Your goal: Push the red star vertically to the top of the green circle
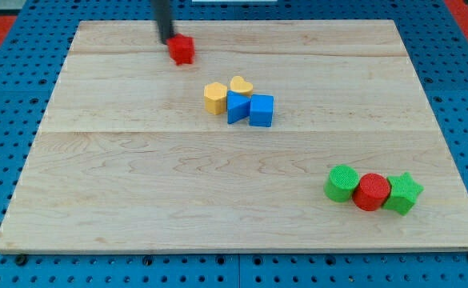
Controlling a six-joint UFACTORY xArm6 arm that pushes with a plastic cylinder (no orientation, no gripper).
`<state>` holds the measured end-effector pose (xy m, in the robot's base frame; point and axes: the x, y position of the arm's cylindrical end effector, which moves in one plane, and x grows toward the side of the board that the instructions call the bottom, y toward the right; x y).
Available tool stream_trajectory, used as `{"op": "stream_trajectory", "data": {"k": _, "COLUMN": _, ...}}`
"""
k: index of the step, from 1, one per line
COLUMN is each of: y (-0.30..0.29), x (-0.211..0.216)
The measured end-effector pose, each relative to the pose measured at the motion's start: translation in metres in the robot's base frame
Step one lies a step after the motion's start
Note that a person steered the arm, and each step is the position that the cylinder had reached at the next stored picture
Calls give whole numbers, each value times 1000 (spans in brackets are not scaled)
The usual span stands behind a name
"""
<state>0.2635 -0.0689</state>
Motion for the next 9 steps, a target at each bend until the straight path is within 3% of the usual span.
{"op": "stream_trajectory", "data": {"k": 1, "y": 63, "x": 17}}
{"op": "stream_trajectory", "data": {"k": 2, "y": -7, "x": -10}}
{"op": "stream_trajectory", "data": {"k": 3, "y": -16, "x": 15}}
{"op": "stream_trajectory", "data": {"k": 4, "y": 61, "x": 54}}
{"op": "stream_trajectory", "data": {"k": 5, "y": 102, "x": 78}}
{"op": "stream_trajectory", "data": {"k": 8, "y": 164, "x": 98}}
{"op": "stream_trajectory", "data": {"k": 9, "y": 186, "x": 138}}
